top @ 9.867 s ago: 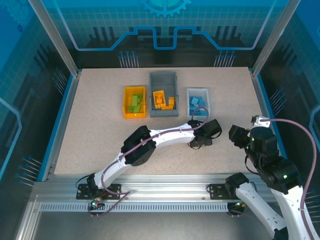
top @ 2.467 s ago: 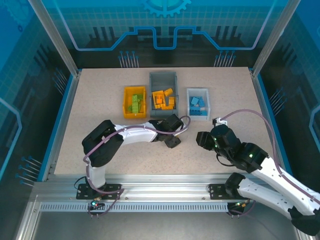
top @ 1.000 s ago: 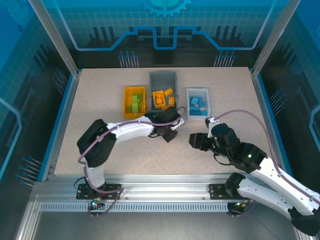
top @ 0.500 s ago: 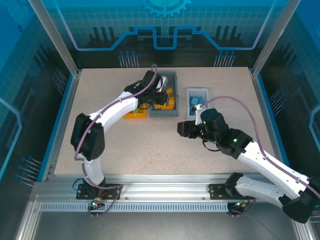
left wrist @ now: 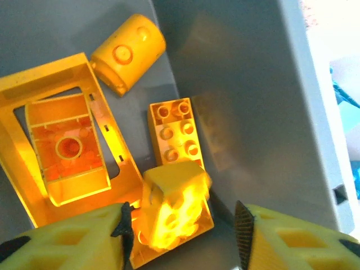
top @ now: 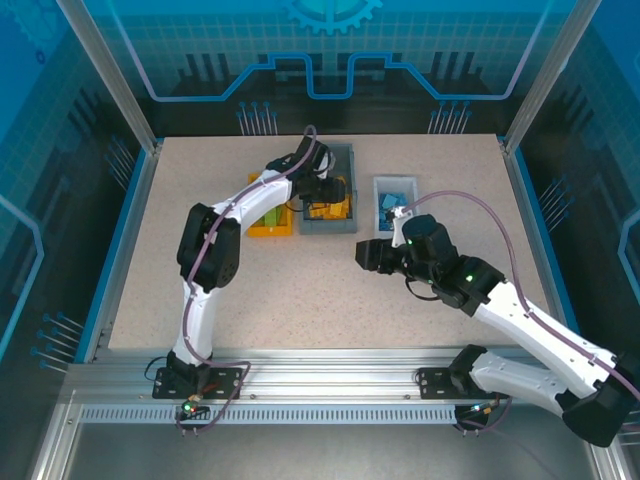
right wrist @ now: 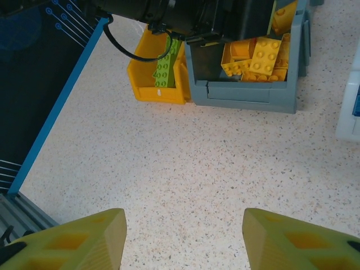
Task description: Sort the legos into containers by color
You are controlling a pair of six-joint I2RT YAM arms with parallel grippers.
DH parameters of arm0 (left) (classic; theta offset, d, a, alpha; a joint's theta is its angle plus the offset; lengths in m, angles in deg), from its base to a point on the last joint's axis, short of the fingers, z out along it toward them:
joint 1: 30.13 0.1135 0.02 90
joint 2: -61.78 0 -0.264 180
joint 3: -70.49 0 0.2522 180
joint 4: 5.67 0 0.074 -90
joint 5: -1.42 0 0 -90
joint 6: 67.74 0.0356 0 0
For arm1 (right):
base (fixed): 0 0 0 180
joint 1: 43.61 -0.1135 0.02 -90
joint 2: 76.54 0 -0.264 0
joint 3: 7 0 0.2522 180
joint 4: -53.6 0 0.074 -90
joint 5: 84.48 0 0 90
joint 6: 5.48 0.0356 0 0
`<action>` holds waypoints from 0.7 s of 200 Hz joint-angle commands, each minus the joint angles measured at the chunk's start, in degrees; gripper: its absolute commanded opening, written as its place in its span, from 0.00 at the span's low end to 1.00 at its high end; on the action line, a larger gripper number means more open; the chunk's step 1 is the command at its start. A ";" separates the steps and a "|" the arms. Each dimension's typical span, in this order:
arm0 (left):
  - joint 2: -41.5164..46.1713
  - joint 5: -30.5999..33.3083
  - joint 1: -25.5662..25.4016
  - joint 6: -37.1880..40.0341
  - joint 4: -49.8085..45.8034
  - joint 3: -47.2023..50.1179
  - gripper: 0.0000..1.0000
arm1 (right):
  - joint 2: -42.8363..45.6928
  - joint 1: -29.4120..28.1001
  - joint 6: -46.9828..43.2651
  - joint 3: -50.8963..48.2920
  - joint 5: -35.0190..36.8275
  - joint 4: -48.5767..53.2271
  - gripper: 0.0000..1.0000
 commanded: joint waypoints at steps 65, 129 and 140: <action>33.77 -3.08 2.72 -8.68 12.69 27.44 0.99 | 0.85 5.84 -1.58 3.22 9.95 11.36 1.00; 67.98 33.54 6.42 -15.72 5.98 53.74 0.99 | 9.96 10.02 -10.60 -2.85 40.68 6.41 1.00; 72.06 36.91 6.95 -10.44 11.07 60.24 0.99 | 11.14 16.18 -19.12 -9.73 32.45 -5.44 1.00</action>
